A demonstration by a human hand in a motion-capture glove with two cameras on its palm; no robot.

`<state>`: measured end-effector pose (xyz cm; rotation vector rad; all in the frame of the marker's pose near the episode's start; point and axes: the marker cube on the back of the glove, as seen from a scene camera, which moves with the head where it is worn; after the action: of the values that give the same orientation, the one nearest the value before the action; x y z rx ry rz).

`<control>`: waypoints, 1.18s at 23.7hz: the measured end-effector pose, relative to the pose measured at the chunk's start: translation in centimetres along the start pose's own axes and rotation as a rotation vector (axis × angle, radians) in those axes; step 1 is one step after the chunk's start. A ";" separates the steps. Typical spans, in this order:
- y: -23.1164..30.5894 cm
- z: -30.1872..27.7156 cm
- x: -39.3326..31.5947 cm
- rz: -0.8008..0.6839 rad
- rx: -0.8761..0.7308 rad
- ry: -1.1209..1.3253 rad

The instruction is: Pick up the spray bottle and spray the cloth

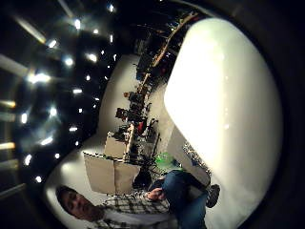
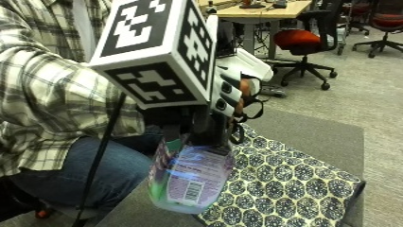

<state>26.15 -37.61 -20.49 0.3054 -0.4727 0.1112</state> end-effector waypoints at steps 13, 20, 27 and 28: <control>-4.2 5.4 -2.3 0.050 -0.231 0.202; -5.9 8.4 -1.0 0.171 -0.316 0.357; -6.5 10.9 0.3 0.242 -0.415 0.449; -6.5 11.3 0.4 0.248 -0.429 0.456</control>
<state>22.79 -47.32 -12.49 -0.2022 -0.0712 0.3077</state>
